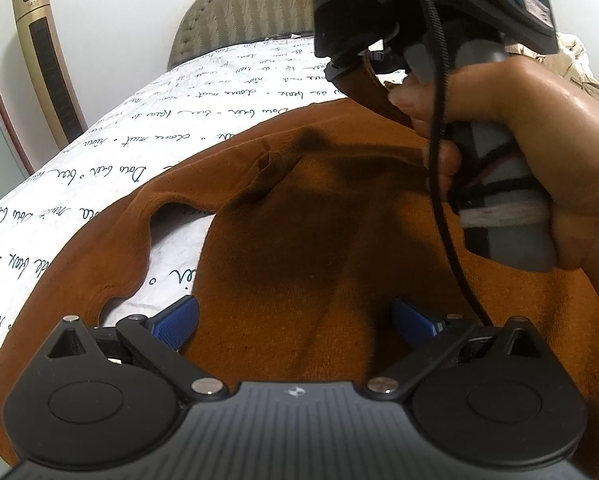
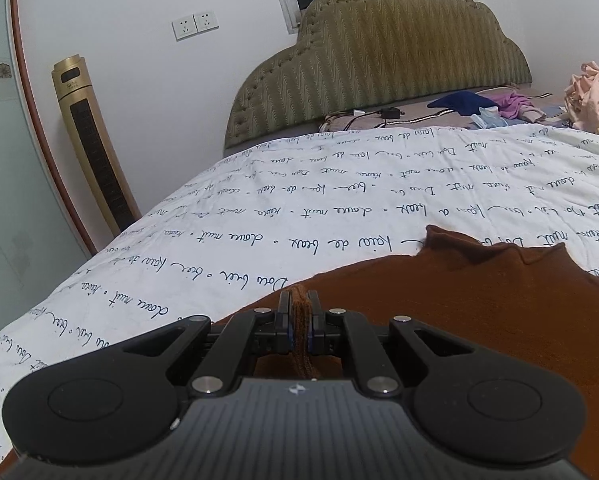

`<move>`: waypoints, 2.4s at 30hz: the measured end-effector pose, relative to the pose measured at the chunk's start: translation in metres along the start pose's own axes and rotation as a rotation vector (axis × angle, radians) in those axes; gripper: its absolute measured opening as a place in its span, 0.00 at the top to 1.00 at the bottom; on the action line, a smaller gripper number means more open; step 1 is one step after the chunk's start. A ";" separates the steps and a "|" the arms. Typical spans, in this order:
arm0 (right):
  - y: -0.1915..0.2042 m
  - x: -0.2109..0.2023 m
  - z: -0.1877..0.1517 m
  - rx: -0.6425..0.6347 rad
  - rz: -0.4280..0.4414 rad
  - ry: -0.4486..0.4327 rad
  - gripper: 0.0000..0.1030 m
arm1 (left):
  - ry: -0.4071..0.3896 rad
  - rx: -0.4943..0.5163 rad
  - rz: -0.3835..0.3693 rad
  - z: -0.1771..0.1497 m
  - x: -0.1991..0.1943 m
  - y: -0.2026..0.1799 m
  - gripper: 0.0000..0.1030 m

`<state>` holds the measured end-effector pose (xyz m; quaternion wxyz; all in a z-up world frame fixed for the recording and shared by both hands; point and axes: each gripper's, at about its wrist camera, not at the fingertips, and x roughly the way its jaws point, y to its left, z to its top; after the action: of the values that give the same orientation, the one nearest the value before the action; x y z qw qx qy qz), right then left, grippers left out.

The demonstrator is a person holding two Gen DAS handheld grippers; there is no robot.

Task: Fold small clothes

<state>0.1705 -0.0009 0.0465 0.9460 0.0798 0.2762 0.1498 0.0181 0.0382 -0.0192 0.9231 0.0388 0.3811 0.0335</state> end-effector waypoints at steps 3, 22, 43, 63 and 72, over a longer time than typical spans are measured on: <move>0.001 0.004 0.004 0.020 0.006 0.005 0.88 | -0.001 0.008 0.003 -0.001 0.000 -0.001 0.00; -0.036 0.008 -0.021 0.127 0.043 0.203 0.58 | 0.013 -0.028 0.015 -0.002 0.000 0.012 0.00; -0.031 -0.067 -0.052 -0.038 0.026 0.129 0.33 | 0.005 -0.263 0.093 -0.017 -0.030 0.058 0.00; -0.002 -0.114 -0.078 -0.117 0.085 0.060 0.23 | -0.123 -1.300 -0.110 -0.094 -0.044 0.226 0.09; -0.010 -0.125 -0.082 -0.088 0.077 0.042 0.19 | -0.076 -1.259 -0.041 -0.088 -0.036 0.239 0.92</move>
<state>0.0271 -0.0457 0.0378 0.9361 0.0454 0.2857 0.2000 -0.0769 0.2765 -0.0332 0.7824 -0.5181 0.2558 0.2323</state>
